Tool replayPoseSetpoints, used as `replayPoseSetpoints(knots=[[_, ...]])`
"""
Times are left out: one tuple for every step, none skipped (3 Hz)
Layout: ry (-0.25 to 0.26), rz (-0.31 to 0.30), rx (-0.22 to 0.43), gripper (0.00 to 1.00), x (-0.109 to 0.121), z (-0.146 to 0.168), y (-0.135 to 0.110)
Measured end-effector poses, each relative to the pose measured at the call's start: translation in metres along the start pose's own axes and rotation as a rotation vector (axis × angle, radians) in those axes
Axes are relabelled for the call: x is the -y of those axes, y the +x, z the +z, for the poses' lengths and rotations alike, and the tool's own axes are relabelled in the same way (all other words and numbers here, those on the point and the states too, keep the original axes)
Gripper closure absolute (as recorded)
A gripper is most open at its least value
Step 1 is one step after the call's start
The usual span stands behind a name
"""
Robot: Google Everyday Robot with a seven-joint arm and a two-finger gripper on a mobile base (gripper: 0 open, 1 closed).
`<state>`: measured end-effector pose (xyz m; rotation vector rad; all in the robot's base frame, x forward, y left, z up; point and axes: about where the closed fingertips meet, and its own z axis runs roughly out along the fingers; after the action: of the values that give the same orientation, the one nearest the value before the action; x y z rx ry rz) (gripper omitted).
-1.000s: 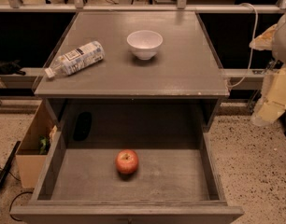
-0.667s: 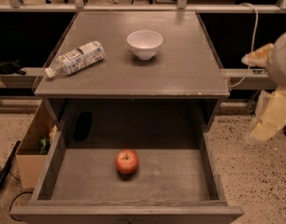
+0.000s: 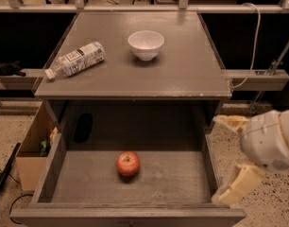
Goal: Pick apple from top drawer and place on counter
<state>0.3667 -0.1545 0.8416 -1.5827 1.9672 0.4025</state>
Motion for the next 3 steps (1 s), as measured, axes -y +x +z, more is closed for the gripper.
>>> replayPoseSetpoints(knots=[[-0.064,0.029,0.160,0.00,-0.017,0.057,-0.030],[-0.064,0.028,0.158,0.00,-0.017,0.057,-0.029],[-0.087,0.043,0.178,0.00,-0.021,0.084,-0.033]])
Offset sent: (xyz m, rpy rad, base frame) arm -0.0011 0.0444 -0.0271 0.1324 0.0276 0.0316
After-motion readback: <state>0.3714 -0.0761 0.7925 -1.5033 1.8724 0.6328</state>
